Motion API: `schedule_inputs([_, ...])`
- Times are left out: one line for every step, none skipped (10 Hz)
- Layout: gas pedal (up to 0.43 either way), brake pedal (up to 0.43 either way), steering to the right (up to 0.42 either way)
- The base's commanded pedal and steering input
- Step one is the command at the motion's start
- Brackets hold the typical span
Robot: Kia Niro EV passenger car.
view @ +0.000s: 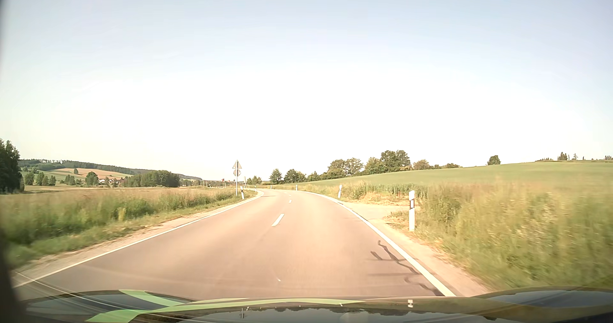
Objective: Follow the waypoints while adhering to traffic rules and regulations
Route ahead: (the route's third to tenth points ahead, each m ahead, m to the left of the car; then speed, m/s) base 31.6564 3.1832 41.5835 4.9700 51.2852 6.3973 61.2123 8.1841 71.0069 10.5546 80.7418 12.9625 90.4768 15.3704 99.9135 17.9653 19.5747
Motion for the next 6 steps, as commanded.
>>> schedule_inputs([0.098, 0.0, -0.024])
schedule_inputs([0.098, 0.0, -0.024])
schedule_inputs([0.118, 0.0, -0.024])
schedule_inputs([0.169, 0.0, -0.024])
schedule_inputs([0.177, 0.0, -0.024])
schedule_inputs([0.189, 0.0, -0.024])
